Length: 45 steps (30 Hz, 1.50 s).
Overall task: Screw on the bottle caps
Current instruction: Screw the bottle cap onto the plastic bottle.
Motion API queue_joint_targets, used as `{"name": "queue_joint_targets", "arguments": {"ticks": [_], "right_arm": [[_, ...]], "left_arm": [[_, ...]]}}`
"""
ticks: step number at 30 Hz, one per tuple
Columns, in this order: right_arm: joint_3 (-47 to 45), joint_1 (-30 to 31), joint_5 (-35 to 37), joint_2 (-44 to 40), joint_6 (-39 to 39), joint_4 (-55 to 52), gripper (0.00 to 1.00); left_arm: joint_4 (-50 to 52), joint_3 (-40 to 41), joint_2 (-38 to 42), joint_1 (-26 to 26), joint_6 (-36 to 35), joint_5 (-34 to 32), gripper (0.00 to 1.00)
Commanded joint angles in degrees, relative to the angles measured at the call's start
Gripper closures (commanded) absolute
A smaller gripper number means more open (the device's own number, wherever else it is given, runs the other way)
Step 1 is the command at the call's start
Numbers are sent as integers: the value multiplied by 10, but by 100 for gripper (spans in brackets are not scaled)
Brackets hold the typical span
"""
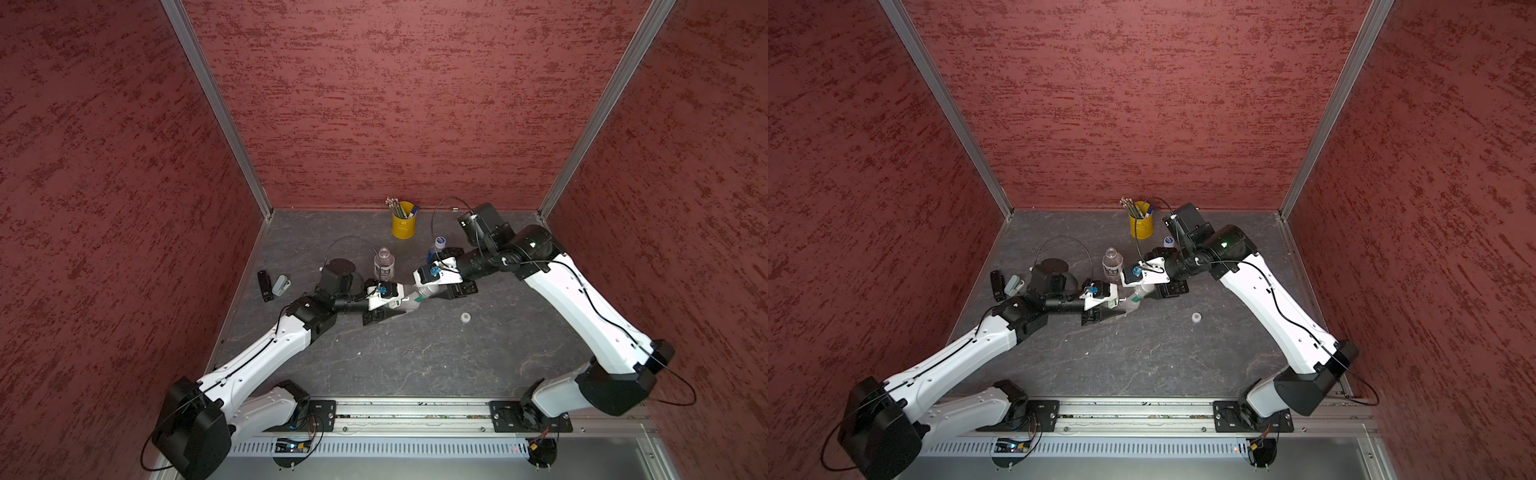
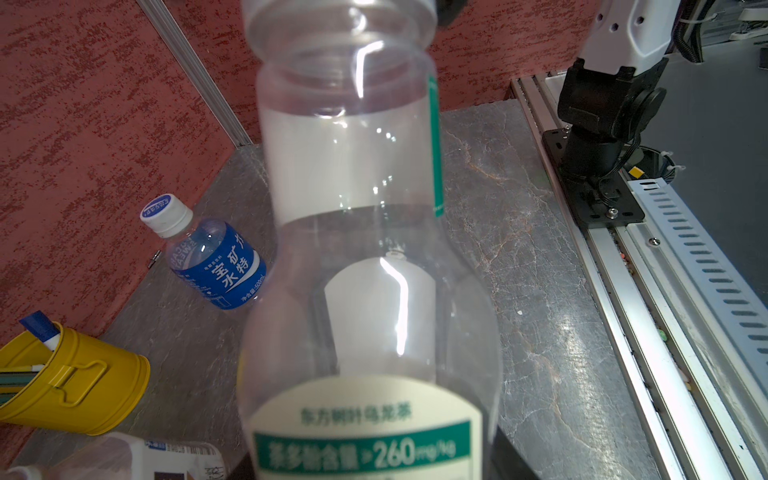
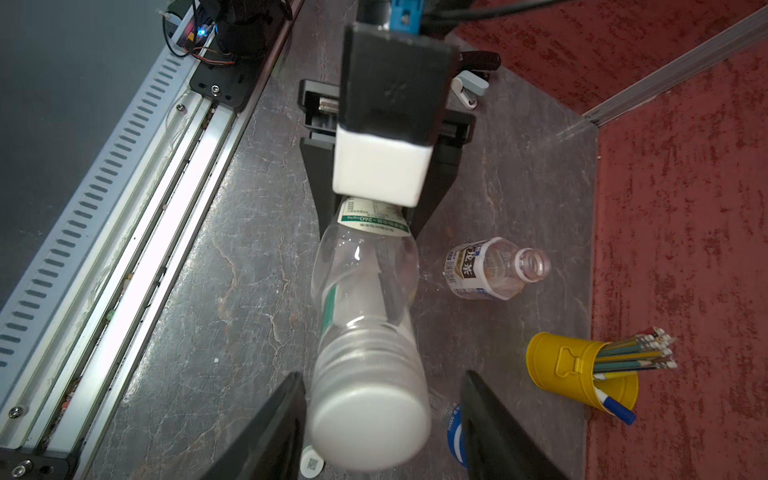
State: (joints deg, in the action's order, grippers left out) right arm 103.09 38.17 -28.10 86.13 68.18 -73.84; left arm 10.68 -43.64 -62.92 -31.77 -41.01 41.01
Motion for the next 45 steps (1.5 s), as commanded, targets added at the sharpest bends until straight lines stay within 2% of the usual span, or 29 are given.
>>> {"name": "queue_joint_targets", "arguments": {"ticks": [1,7,12,15,20,22,25,32,37,40,45], "right_arm": [[16,4,3,10,-2,-33,46],[32,4,-7,28,-47,-44,61],[35,7,-3,57,-161,-64,68],[17,12,9,69,-235,-64,68],[-56,13,-16,46,-369,13,59],[-88,11,-37,32,-440,73,58],[-115,2,-63,28,-600,157,58],[-101,-15,-67,38,-924,218,50],[-203,-16,-36,-24,-1143,372,44],[-201,-17,-18,-56,-1158,377,39],[-159,-24,17,-80,-1055,337,22]], "left_arm": [[-2,-17,-5,3,-9,13,57],[-10,-19,-5,-1,-12,2,57],[-54,-7,5,-31,-25,-86,58],[-109,15,17,-51,-26,-136,58],[-206,48,31,-83,-13,-208,58],[-240,63,33,-103,-21,-236,59],[-285,88,34,-132,-54,-273,59],[-345,133,41,-153,-83,-335,60],[-342,144,44,-167,-85,-354,60],[-311,140,46,-172,-81,-356,60],[-252,150,60,-173,-51,-347,60]]}}
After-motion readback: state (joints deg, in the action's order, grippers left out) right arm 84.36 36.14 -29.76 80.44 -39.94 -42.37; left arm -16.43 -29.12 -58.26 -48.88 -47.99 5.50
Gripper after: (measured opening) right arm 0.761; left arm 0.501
